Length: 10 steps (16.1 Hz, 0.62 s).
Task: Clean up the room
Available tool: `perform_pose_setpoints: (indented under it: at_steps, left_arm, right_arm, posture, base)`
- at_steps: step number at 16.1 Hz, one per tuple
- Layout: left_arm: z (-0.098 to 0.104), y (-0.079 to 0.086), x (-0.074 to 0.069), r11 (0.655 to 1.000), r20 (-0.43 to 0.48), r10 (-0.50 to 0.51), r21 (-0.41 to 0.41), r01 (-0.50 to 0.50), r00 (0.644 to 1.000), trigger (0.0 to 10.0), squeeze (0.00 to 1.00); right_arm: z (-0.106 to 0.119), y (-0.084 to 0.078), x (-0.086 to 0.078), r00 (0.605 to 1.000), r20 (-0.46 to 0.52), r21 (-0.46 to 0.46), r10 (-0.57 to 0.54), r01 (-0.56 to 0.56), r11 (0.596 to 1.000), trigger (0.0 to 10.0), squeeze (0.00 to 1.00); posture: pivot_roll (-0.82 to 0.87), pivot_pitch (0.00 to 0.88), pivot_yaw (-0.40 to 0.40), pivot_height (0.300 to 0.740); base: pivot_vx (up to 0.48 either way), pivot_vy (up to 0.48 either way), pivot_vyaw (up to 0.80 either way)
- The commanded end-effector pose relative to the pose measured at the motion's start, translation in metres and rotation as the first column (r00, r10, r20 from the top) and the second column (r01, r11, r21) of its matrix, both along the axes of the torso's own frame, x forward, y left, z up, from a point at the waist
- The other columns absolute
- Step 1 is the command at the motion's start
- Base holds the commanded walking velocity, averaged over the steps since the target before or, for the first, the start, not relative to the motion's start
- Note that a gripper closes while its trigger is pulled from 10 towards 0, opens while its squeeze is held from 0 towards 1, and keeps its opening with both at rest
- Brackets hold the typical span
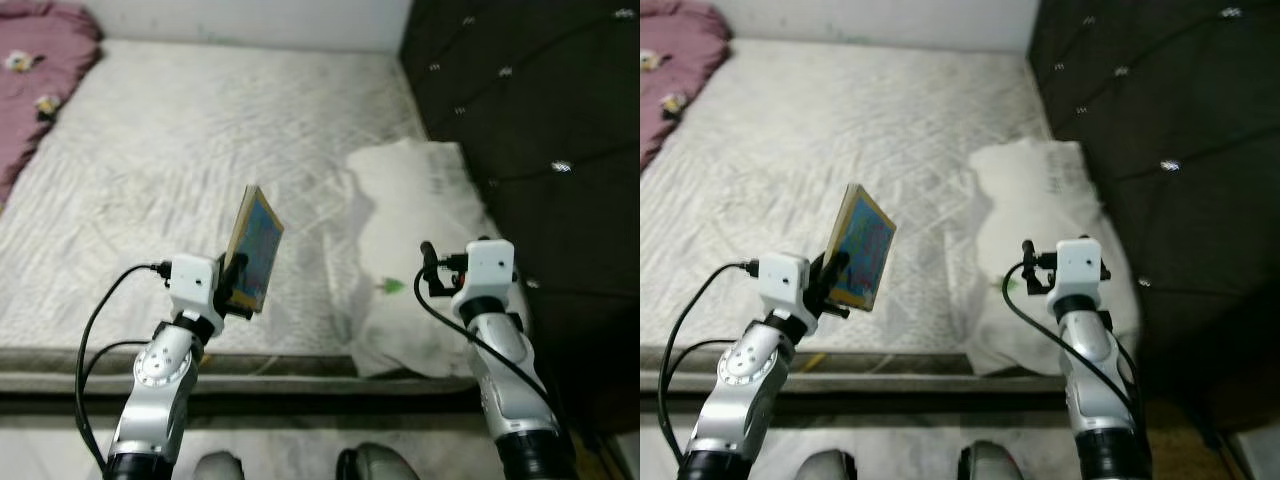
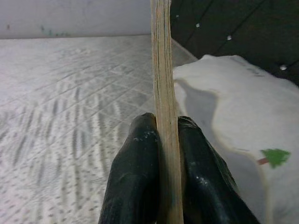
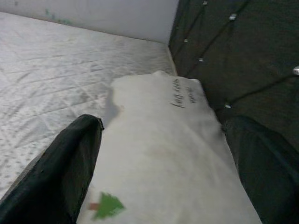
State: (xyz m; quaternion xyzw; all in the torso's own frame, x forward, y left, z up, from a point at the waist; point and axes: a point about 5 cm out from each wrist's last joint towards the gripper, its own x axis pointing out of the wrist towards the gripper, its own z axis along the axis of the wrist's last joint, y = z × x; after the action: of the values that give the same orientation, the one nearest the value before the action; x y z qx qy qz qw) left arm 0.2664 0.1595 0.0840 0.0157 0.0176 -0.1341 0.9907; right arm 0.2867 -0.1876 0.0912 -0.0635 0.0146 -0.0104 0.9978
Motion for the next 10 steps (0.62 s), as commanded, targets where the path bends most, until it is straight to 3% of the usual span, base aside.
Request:
perform_pose_setpoints:
  at_steps: [1,7,10]
  left_arm:
    - [0.0104,0.0060,0.0015,1.000,0.052,0.004,0.003,-0.004,0.999,10.0,0.00]
    - [0.0118,0.0043,0.0011,1.000,0.059,-0.016,-0.008,0.016,0.998,10.0,0.00]
    - [0.0123,0.0035,0.0013,1.000,0.062,-0.022,-0.010,0.023,0.998,10.0,0.00]
  right_arm:
    - [0.0006,0.0006,0.0002,1.000,0.003,0.004,0.004,-0.004,1.000,10.0,0.00]
    - [0.0008,0.0011,0.0007,1.000,0.003,0.002,0.006,-0.006,1.000,10.0,0.00]
    - [0.0007,0.0008,0.0005,1.000,0.002,0.001,0.005,-0.005,1.000,10.0,0.00]
  posture:
    - [-0.02,0.097,-0.065,0.740]
    - [-0.02,0.099,-0.066,0.740]
    - [-0.02,0.099,-0.066,0.740]
  base:
    - [0.000,0.000,0.00]
    - [0.000,0.000,0.00]
    - [0.276,0.000,0.00]
